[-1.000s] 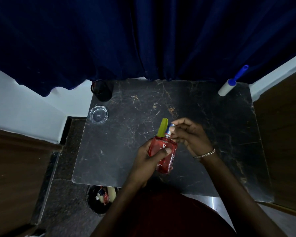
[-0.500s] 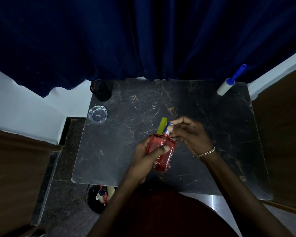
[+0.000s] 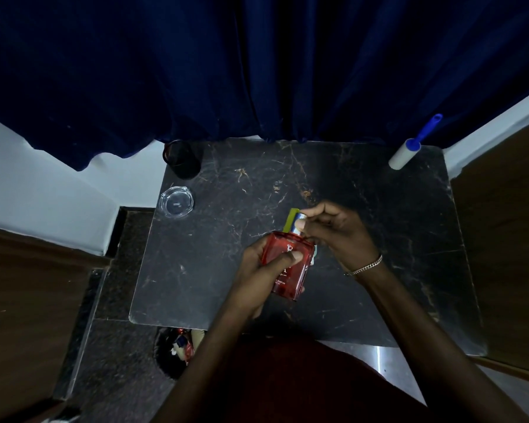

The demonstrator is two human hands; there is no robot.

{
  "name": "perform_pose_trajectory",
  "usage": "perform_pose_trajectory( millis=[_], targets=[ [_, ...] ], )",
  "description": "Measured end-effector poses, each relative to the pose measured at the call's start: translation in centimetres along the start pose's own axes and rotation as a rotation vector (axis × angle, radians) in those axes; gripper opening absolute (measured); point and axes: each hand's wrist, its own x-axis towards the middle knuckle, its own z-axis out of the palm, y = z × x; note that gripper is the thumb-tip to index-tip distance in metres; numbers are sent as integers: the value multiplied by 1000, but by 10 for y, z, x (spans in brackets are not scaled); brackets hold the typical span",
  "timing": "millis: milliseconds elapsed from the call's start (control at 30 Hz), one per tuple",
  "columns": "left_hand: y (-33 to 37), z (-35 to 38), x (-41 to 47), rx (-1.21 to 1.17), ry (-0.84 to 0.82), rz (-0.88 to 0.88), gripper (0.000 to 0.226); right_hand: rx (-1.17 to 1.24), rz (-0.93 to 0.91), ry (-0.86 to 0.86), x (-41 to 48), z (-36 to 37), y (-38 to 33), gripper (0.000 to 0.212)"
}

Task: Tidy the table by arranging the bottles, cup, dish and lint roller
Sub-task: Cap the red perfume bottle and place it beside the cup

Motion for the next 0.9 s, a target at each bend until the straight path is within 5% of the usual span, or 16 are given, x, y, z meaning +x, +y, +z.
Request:
perform_pose_trajectory(
  millis=[300,500,700,900],
  targets=[
    [11,1,-3,-13,1,8,23,-25,9,-44,-1,3,-2,31],
    [19,-2,-3,-79,-41,-69,47,232,100,-198,-8,13,1,35],
    [4,-2,-7,-237,-109,-256,62,176,109,-321,-11,18,-4,40],
    [4,-11,0,-65,25,-117,55,112,104,-323,-6,24,-3,33]
  ],
)
